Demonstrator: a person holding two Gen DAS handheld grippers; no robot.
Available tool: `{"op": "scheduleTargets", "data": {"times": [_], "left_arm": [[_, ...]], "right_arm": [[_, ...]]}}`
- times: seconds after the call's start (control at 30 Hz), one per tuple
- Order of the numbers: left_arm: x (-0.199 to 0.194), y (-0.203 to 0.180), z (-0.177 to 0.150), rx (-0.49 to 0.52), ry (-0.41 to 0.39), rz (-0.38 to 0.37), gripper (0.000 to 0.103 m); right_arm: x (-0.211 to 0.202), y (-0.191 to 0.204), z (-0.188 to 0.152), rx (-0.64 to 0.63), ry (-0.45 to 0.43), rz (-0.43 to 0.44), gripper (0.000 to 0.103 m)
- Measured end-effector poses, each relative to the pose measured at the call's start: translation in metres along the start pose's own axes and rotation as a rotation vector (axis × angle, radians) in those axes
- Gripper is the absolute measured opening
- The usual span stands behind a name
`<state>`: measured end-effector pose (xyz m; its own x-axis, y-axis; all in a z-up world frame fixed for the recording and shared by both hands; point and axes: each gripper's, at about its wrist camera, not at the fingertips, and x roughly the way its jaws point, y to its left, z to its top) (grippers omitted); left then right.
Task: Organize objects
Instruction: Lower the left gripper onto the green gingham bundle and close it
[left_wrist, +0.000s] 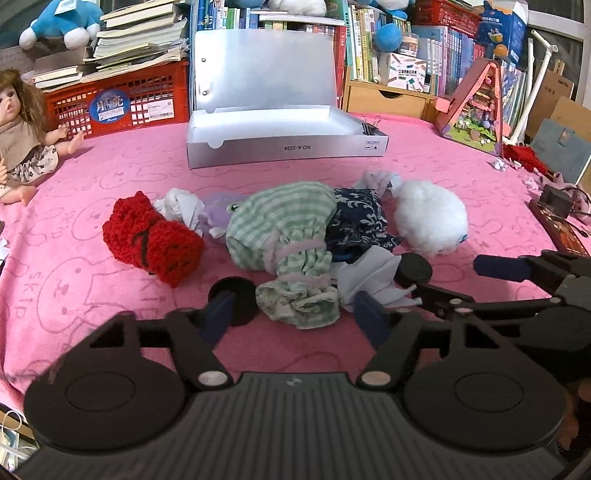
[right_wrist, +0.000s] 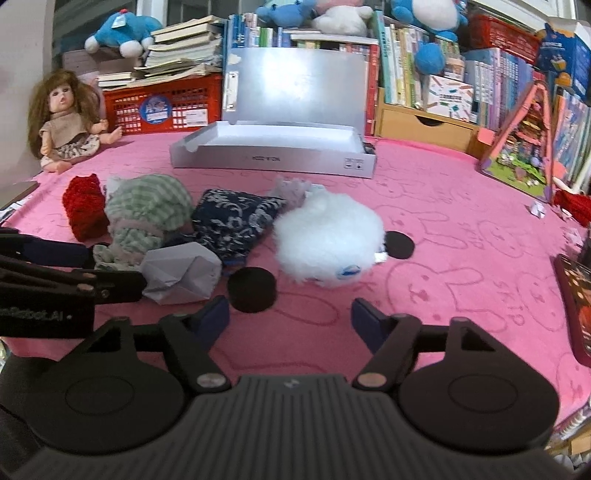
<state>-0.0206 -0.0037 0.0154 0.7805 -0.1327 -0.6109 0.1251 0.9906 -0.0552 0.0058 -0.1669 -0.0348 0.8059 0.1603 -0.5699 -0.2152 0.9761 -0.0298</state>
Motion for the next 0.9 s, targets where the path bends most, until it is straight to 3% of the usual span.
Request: {"op": "scheduleTargets", "data": {"times": [0.17, 0.67, 0.83, 0.9], "left_arm": [[0.000, 0.002, 0.001, 0.001, -0.004, -0.016, 0.063], [0.018, 0.006, 0.015, -0.025, -0.041, -0.006, 0.062], [0.022, 0.006, 0.017, -0.049, -0.043, -0.028, 0.046], [0.021, 0.004, 0.017, -0.044, -0.045, -0.028, 0.044]], "right_arm": [[0.005, 0.002, 0.004, 0.006, 0.004, 0.028, 0.070], [0.012, 0.014, 0.008, -0.028, 0.000, 0.058, 0.039], [0.012, 0.015, 0.008, -0.026, -0.004, 0.061, 0.037], [0.012, 0.013, 0.008, -0.009, -0.008, 0.058, 0.036]]}}
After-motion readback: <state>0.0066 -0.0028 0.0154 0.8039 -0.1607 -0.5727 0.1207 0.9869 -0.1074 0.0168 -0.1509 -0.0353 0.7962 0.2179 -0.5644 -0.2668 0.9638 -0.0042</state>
